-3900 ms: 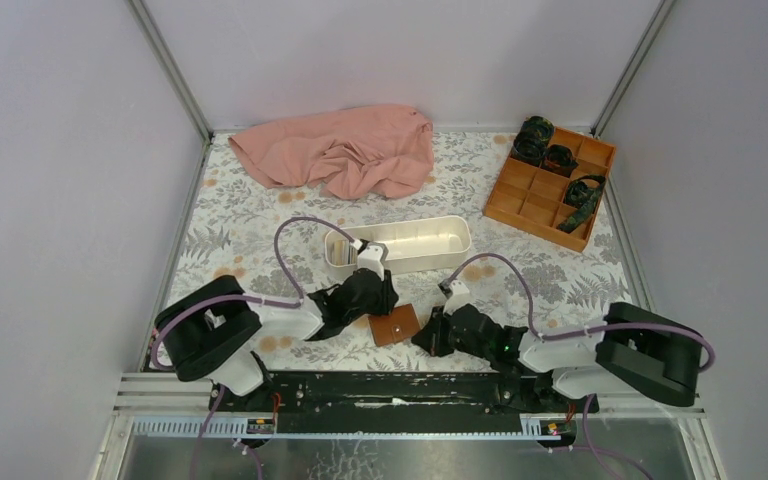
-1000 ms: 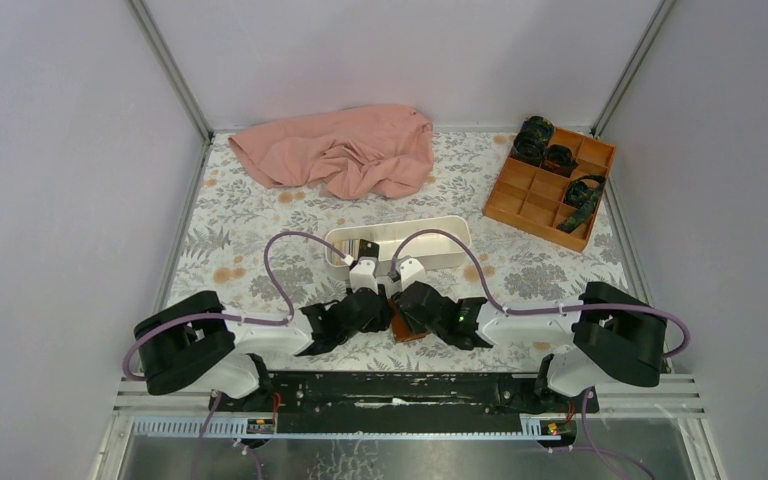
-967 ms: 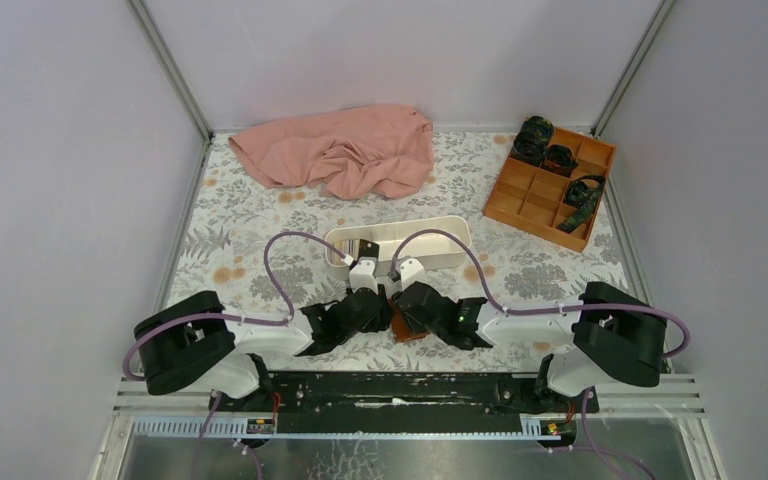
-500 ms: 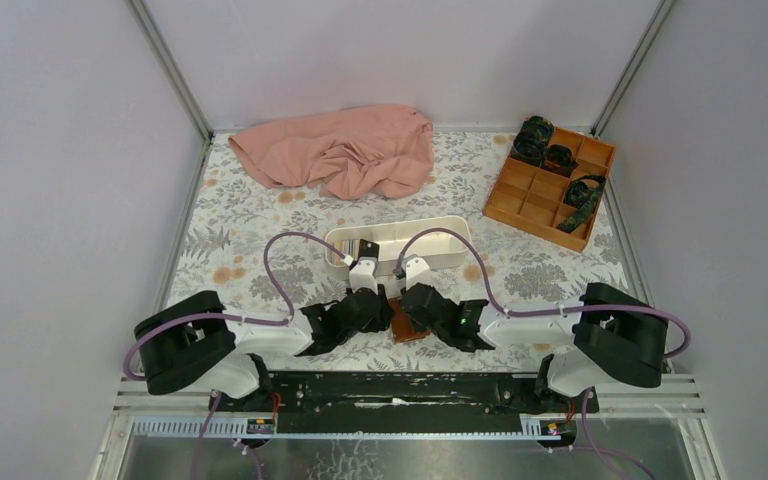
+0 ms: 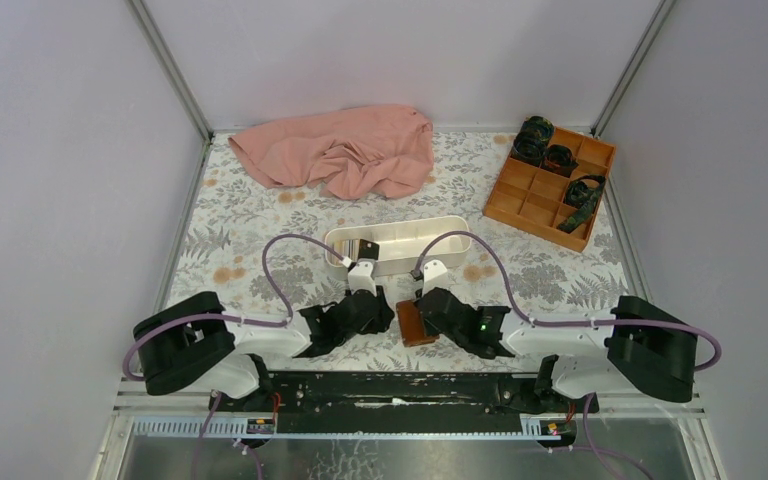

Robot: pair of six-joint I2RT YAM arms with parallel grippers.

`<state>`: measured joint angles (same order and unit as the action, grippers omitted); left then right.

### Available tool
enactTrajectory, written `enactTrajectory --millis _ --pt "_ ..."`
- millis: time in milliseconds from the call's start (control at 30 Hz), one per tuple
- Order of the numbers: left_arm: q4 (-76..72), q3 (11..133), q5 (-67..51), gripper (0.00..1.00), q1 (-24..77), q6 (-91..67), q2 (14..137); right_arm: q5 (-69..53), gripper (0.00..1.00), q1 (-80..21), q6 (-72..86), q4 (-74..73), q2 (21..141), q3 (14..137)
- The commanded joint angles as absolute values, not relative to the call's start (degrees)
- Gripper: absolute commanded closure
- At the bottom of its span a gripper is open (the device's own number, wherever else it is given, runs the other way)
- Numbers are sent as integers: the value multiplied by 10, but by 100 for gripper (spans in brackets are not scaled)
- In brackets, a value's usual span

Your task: Take the credit cards out of the card holder

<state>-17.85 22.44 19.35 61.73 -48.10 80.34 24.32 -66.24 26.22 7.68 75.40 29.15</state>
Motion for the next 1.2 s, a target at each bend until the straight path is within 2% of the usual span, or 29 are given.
enactTrajectory --millis 0,267,500,767,1000,1133,1167 --pt "-163 211 204 64 615 -479 802 244 100 -647 272 69 719 275" --pt "-170 209 187 64 615 -479 778 183 100 -611 293 112 691 236" --pt "-281 218 44 60 616 -434 768 162 100 -609 300 128 687 231" --pt "-376 217 -1 61 610 -451 801 155 100 -609 304 132 670 222" --pt "-359 253 11 79 605 -455 894 157 100 -608 305 126 639 209" --pt "-336 267 33 100 602 -469 929 154 100 -608 301 122 625 204" --pt "-334 268 34 100 601 -472 935 153 100 -608 300 121 623 204"
